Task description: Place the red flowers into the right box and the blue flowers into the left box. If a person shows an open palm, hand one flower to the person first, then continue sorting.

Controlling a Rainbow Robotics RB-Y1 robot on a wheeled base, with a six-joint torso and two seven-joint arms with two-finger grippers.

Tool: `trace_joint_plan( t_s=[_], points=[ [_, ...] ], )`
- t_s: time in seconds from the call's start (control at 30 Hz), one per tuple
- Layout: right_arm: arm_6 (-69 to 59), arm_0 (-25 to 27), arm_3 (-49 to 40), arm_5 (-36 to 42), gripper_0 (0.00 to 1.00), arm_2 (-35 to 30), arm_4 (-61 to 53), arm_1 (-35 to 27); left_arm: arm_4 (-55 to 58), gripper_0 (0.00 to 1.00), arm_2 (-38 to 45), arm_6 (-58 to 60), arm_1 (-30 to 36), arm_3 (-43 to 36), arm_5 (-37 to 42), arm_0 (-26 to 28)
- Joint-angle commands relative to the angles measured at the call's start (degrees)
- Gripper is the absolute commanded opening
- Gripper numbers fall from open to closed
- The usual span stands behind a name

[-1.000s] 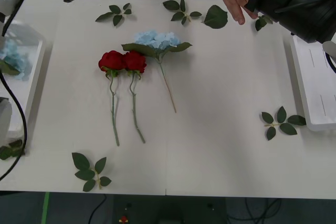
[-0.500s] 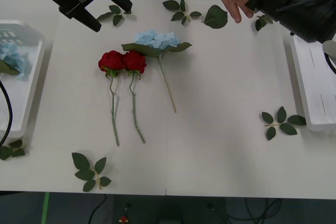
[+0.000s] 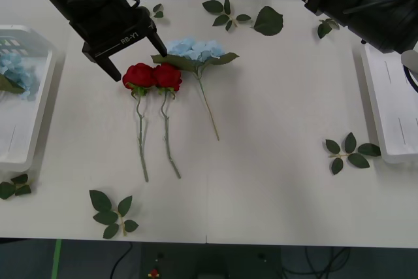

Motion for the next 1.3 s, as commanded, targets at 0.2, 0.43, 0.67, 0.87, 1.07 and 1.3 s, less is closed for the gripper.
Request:
trace_joint_plan(
  t_s=[0.2, 0.43, 0.67, 0.87, 1.07, 1.3],
  points=[
    [1.6, 0.1, -0.6, 1.8, 1.0, -1.0, -2.8, -0.7, 0.7, 1.0, 0.0, 2.7, 3.4, -0.5, -1.3, -1.4],
    [0.8, 0.1, -0.2, 12.1, 1.0, -1.0, -11.2, -9.1, -0.9, 1.0, -0.1, -0.7, 4.8, -0.7, -3.1, 1.3],
    [0.9, 0.2, 1.5, 27.2, 1.0, -1.0, -21.6, -19.9, -0.5, 1.0, -6.4, -4.5, 7.7, -2.9, -14.1, 6.1],
    [2.4, 3.3, 0.8, 35.9, 1.0, -1.0, -28.7, -27.5, 1.7, 1.0, -13.9, -8.0, 9.4, -2.9, -25.7, 8.9],
    [7.0, 8.6, -1.5, 39.2, 1.0, -1.0, -35.2, -33.7, 2.4, 1.0, -21.2, -8.4, 10.3, -2.9, -34.5, 9.5],
    [7.0, 12.3, -3.8, 40.2, 1.0, -1.0, -39.9, -37.0, 3.0, 1.0, -30.6, -8.7, 10.6, -2.9, -48.8, 9.9]
  ],
)
